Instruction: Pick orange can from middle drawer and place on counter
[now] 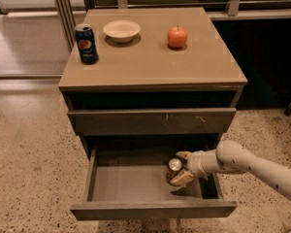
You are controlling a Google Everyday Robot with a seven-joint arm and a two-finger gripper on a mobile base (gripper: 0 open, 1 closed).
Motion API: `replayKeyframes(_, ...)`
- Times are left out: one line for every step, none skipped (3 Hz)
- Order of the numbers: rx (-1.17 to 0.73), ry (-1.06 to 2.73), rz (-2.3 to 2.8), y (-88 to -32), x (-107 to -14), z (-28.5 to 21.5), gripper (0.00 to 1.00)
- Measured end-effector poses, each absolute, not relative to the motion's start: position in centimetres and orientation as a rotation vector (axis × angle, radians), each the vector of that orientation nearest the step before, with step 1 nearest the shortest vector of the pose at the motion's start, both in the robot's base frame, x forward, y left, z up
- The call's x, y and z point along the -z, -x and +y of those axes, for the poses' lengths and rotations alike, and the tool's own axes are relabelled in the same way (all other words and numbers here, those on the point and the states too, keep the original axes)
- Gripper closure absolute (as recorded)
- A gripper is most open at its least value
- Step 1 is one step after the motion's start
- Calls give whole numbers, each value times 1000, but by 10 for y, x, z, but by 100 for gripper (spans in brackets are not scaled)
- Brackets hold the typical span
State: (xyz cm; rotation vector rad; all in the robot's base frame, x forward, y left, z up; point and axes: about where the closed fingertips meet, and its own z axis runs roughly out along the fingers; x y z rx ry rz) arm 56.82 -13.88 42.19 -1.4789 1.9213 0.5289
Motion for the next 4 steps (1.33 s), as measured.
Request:
replayKeyframes(-529,1479,1921,-568,-422,-139,52)
replayKeyframes(-532,1484,1913,-566,-426,-136,76)
replayKeyframes(-540,1503,1850,-552,-468,-123,98)
replayKeyframes(-567,1538,1795,-531,-538,-104,100)
